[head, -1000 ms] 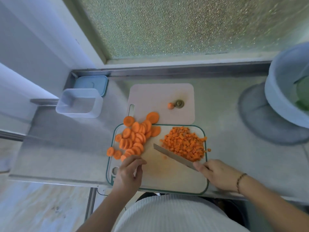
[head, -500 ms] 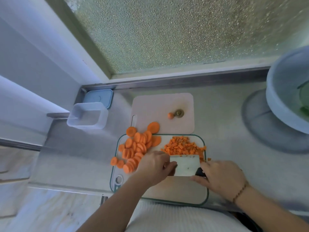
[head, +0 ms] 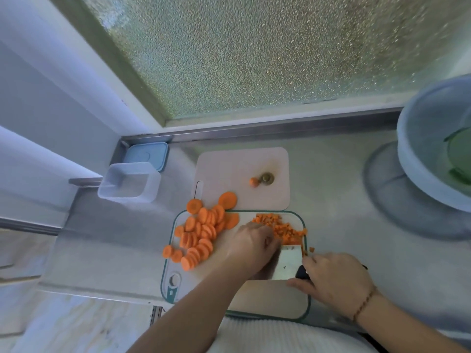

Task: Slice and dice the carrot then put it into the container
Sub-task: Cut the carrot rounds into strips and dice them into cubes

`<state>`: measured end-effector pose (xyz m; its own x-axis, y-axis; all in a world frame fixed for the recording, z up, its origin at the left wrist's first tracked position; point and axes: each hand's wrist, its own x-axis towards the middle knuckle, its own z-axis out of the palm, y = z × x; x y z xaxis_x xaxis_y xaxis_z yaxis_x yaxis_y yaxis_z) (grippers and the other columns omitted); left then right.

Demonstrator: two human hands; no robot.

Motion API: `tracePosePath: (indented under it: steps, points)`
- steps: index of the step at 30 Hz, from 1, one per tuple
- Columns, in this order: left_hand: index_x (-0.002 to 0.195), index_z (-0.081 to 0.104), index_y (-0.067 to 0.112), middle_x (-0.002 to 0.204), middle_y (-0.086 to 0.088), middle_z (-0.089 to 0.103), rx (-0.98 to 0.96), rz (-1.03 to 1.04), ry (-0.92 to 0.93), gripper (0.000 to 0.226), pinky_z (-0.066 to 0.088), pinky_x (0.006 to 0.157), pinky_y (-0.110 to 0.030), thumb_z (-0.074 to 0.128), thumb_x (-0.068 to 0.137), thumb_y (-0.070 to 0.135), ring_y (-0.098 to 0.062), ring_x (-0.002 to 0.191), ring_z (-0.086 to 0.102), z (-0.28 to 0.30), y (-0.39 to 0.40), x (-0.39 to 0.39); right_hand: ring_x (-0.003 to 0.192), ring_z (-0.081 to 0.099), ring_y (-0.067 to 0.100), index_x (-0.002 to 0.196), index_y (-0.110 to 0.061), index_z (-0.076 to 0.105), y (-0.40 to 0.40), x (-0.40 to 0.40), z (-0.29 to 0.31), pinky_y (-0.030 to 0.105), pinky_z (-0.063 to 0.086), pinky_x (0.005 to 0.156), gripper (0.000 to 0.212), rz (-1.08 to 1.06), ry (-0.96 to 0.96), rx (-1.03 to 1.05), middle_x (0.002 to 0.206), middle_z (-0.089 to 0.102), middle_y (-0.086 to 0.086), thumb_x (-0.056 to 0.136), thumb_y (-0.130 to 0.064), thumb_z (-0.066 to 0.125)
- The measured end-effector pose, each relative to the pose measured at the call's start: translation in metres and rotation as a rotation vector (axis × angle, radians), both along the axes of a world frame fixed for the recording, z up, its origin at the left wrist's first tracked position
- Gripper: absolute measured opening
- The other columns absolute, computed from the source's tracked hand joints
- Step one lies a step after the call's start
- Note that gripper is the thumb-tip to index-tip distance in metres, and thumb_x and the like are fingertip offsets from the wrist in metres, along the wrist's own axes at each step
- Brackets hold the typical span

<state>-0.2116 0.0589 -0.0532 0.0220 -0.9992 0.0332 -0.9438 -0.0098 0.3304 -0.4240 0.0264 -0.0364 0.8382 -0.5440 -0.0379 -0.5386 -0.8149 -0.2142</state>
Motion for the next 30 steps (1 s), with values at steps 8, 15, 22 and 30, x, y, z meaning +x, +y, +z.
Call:
tracePosePath:
  steps: [8,15,22,30]
  points:
    - [0.101,0.071,0.012,0.104,-0.008,0.070,-0.064,0.267,-0.039,0.028,0.051,0.081,-0.043,0.054,0.089,0.030,-0.037,0.098,0.062,0.006,-0.041,0.071,0.080,0.066,0.018,0.105,-0.026,0.055,0.000,-0.002,0.001,0.031,0.046,0.062,0.129,-0.086,0.135,0.163,0.095,0.067,-0.005,0.043,-0.079,-0.045]
    - [0.142,0.049,0.024,0.131,-0.001,0.056,0.352,0.281,-0.233,0.052,0.027,0.107,-0.040,0.063,0.092,0.036,-0.027,0.124,0.052,0.004,-0.072,0.109,0.032,0.051,0.014,0.054,-0.026,0.058,0.010,-0.008,-0.013,0.027,0.036,0.027,0.079,-0.205,0.014,0.048,0.045,0.054,-0.003,0.089,-0.077,0.008]
    - [0.096,0.073,0.013,0.080,0.011,0.050,-0.038,0.202,0.244,0.012,0.047,0.076,-0.032,0.075,0.085,0.008,-0.011,0.076,0.057,0.001,-0.070,0.110,0.060,0.066,0.008,0.080,-0.035,0.066,0.017,-0.011,0.006,0.030,0.049,0.048,0.093,-0.345,0.160,0.246,0.071,0.069,-0.010,0.070,-0.091,-0.007]
    - [0.090,0.063,0.016,0.088,0.000,0.059,-0.553,-0.017,0.257,0.016,0.047,0.066,-0.032,0.067,0.086,0.001,-0.024,0.071,0.058,-0.002,0.079,0.071,0.062,0.061,0.005,0.066,-0.027,0.063,0.056,0.008,0.034,0.020,0.045,0.065,0.104,-0.674,-0.007,0.803,0.068,0.067,0.000,0.040,-0.106,0.002]
